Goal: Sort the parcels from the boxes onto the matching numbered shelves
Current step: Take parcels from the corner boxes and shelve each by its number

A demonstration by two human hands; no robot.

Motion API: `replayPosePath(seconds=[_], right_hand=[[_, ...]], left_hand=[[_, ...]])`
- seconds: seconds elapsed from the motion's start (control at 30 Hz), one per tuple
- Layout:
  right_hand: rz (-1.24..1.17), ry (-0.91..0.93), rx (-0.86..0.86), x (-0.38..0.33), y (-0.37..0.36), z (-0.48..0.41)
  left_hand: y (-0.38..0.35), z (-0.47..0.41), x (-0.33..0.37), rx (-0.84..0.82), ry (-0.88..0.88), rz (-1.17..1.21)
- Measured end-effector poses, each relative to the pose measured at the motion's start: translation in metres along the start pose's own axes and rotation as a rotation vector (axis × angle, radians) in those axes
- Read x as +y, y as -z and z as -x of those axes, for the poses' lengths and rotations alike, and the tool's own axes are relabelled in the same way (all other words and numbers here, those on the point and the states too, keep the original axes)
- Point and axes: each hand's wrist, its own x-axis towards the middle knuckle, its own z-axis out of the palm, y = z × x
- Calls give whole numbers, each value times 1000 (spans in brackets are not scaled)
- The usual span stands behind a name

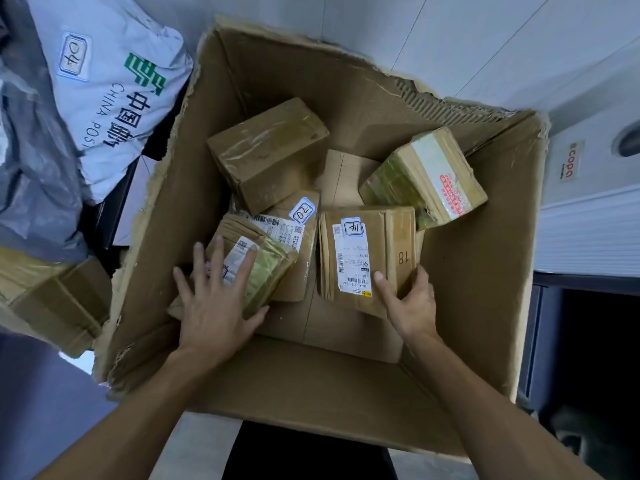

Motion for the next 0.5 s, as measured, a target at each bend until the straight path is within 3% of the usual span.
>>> replayPosePath(seconds=[0.17,0.3,0.4,0.5], right_hand=[[-130,5,58,11,-10,32],[-258,-192,13,19,-29,50],[-329,-422,-182,35,-35,60],[-192,-439,-118,46,-26,61]], left_hand=[[4,2,3,-41,119,82],[13,2,5,-11,135,131],[23,0,2,12,70,137],[27,-1,-1,-34,-34,122]])
